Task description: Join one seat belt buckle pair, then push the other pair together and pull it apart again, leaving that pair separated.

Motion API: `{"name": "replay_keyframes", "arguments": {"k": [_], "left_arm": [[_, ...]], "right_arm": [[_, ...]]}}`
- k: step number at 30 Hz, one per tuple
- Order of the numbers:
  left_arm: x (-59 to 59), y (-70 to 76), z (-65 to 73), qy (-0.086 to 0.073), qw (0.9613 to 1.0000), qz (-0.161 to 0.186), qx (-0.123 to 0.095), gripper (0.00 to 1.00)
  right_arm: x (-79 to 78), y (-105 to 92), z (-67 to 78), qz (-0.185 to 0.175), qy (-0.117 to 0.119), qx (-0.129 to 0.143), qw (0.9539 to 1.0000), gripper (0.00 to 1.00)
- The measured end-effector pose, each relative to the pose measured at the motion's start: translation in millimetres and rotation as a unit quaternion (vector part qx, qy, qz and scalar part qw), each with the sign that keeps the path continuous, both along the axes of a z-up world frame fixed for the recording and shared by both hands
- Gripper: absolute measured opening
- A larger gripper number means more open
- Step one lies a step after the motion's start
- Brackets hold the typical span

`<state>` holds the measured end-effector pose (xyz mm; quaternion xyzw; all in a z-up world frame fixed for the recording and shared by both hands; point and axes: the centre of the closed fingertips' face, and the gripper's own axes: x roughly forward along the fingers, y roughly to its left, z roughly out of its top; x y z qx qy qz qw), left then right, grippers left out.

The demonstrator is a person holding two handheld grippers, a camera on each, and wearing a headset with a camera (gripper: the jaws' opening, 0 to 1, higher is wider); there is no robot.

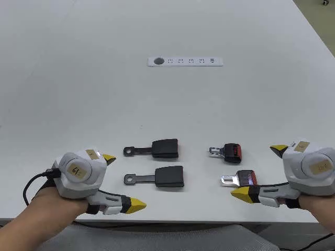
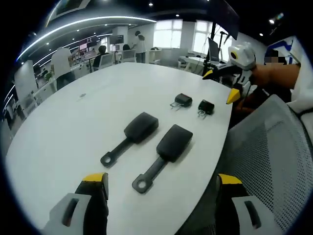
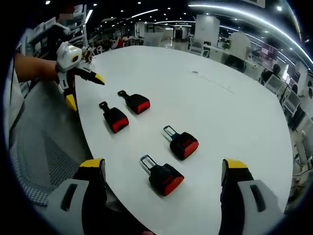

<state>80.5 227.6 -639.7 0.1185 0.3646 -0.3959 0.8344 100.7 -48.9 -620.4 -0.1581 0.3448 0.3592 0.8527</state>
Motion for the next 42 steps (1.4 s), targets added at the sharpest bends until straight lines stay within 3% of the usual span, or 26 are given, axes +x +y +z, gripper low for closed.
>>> {"name": "replay_keyframes", "arguments": {"k": [42], "left_arm": [[-2.0,-2.0,1.2,-0.003,1.0000,-0.002,-0.002,0.92]], "right_arm": [[-2.6,2.8,-2.3,0.007,0.001,-0.004,1.0000,0.96]]}}
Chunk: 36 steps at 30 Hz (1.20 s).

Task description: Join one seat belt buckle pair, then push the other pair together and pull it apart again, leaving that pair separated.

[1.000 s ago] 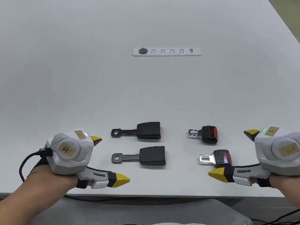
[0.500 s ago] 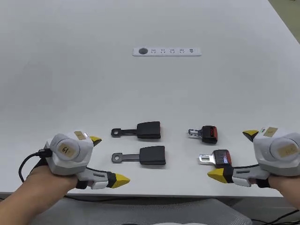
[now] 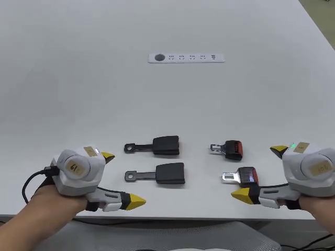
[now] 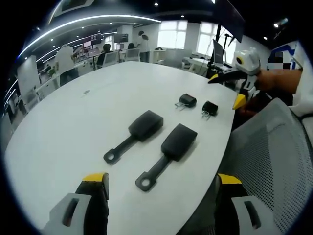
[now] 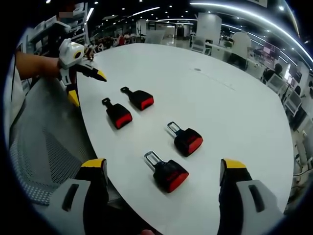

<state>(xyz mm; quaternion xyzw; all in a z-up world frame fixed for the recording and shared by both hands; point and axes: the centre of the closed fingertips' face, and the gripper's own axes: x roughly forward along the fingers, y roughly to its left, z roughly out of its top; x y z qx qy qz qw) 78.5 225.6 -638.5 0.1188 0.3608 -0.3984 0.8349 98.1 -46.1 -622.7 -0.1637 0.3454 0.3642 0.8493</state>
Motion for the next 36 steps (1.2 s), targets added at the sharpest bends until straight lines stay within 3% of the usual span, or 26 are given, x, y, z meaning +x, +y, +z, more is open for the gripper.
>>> {"name": "replay_keyframes", "arguments": {"k": [27,36], "left_arm": [[0.2,-1.9,0.4,0.000,1.0000,-0.004,0.000,0.90],[2.3,-3.2,-1.5,0.000,1.0000,-0.009,0.003,0.89]], "right_arm": [[-2.1,3.6,0.4,0.007,0.005,-0.003,1.0000,0.93],[-0.5,4.9,-3.0,0.023,0.004,-0.016,0.9996,0.86]]}}
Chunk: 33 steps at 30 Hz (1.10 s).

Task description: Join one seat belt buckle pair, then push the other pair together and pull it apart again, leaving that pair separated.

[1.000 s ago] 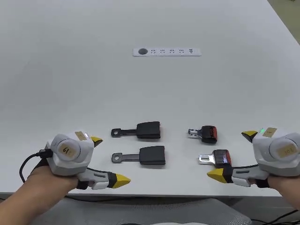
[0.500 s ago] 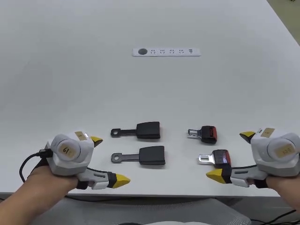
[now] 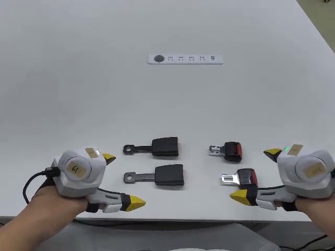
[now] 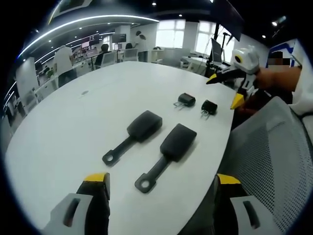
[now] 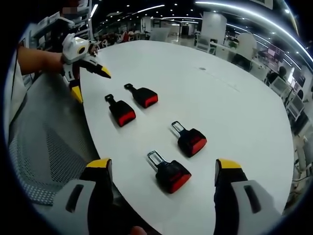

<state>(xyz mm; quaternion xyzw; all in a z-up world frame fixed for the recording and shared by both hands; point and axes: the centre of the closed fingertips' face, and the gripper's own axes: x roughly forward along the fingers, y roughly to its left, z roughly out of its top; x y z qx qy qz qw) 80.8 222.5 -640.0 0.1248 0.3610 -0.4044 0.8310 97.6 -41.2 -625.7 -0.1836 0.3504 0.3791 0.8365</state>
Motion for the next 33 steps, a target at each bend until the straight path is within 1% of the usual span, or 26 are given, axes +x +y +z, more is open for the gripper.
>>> {"name": "replay_keyframes", "arguments": {"k": [4,5,6,8,10,12,14,17,19,21,24,28,31,33], "left_arm": [[1.1,0.3,-1.1,-0.002,1.0000,-0.005,0.003,0.87],[1.4,-1.0,-1.1,-0.005,0.9999,-0.009,0.005,0.86],[1.2,-1.4,-1.4,-0.006,0.9999,-0.011,0.007,0.85],[2.1,0.2,-2.2,-0.005,0.9999,-0.011,0.008,0.85],[1.7,0.5,-2.8,-0.006,0.9999,-0.013,0.010,0.85],[1.2,0.6,-3.5,-0.006,0.9998,-0.016,0.014,0.83],[1.4,0.3,-4.6,-0.003,0.9998,-0.016,0.012,0.81],[3.2,-1.5,-6.8,-0.003,0.9995,-0.024,0.019,0.76],[6.6,-5.7,-6.2,-0.003,0.9995,-0.027,0.017,0.75],[8.9,-10.3,-5.1,-0.007,0.9991,-0.037,0.018,0.71],[11.4,-17.2,-4.6,-0.011,0.9982,-0.054,0.023,0.67],[14.1,-23.5,-8.0,-0.018,0.9957,-0.082,0.038,0.62],[15.3,-26.3,-11.7,-0.020,0.9936,-0.099,0.050,0.59],[16.1,-29.2,-12.5,-0.016,0.9931,-0.105,0.050,0.58]], "right_arm": [[-0.8,-2.0,-3.0,0.014,-0.002,-0.015,0.9998,0.81],[-1.0,-2.3,-3.4,0.014,-0.002,-0.016,0.9998,0.80],[-0.6,-2.9,-4.0,0.013,-0.002,-0.015,0.9998,0.79],[2.0,-3.5,0.1,0.006,-0.009,-0.004,0.9999,0.75],[1.9,-3.0,1.2,0.004,-0.009,-0.004,0.9999,0.76],[1.4,-4.5,0.2,0.009,-0.011,-0.016,0.9998,0.76],[0.9,-6.3,-2.0,0.021,-0.014,-0.032,0.9992,0.73],[1.7,-7.7,-5.9,0.027,-0.013,-0.036,0.9989,0.70],[1.4,-9.4,-7.7,0.035,-0.012,-0.044,0.9983,0.67],[3.0,-9.4,-8.0,0.041,-0.013,-0.048,0.9980,0.66],[3.3,-8.2,-6.6,0.049,-0.011,-0.051,0.9974,0.60],[6.2,-7.8,-8.2,0.060,-0.011,-0.054,0.9966,0.57],[5.7,-7.2,-10.4,0.067,-0.008,-0.057,0.9960,0.55],[5.5,-7.2,-12.0,0.073,-0.006,-0.061,0.9954,0.54]]}}
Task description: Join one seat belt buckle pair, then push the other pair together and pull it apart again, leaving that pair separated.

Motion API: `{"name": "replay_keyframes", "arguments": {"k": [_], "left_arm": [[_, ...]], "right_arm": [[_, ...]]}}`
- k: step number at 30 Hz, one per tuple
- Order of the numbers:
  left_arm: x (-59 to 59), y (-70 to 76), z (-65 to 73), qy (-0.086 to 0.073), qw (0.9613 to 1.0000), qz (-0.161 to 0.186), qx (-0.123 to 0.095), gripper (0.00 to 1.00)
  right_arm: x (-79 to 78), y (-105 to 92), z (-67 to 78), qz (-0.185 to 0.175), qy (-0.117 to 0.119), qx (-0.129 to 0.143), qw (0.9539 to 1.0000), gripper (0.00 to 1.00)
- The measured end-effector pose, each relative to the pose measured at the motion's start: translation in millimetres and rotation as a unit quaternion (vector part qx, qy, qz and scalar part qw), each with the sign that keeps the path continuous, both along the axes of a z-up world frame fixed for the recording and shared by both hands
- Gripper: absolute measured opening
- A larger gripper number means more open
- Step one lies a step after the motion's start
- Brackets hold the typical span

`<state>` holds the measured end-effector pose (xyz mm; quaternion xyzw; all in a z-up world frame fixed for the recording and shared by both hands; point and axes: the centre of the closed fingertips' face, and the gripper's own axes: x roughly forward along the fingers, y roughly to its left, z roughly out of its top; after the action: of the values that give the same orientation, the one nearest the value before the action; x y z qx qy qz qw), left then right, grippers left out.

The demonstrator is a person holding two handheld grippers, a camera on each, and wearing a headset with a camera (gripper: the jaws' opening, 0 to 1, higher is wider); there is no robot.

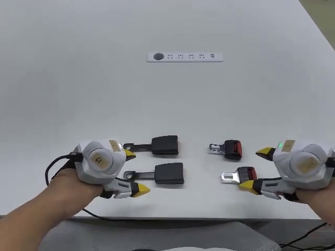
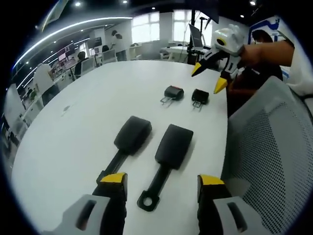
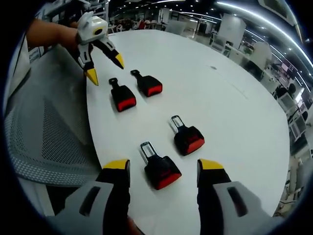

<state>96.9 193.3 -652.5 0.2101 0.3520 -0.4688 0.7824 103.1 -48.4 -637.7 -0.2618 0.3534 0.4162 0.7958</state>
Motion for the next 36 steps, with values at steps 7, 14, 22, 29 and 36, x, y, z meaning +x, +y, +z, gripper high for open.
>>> {"name": "replay_keyframes", "arguments": {"k": [7,14,22,29,36], "left_arm": [[3.5,-8.5,-5.6,0.007,0.9994,-0.029,0.014,0.55],[6.2,-24.8,-10.4,0.011,0.9975,-0.064,0.028,0.50],[4.2,-35.2,-19.1,0.019,0.9931,-0.103,0.052,0.46],[7.9,-38.8,-25.1,0.023,0.9895,-0.125,0.068,0.44],[8.7,-41.4,-30.4,0.026,0.9854,-0.147,0.081,0.43]], "right_arm": [[-1.2,-0.5,-12.2,0.027,0.015,-0.018,0.9994,0.49],[-3.2,-2.3,-25.0,0.066,0.029,-0.047,0.9963,0.45],[1.7,-8.9,-34.4,0.083,0.039,-0.066,0.9935,0.43],[-2.1,-11.1,-43.4,0.105,0.053,-0.083,0.9896,0.40],[-2.3,-13.7,-49.2,0.121,0.063,-0.098,0.9858,0.37]]}}
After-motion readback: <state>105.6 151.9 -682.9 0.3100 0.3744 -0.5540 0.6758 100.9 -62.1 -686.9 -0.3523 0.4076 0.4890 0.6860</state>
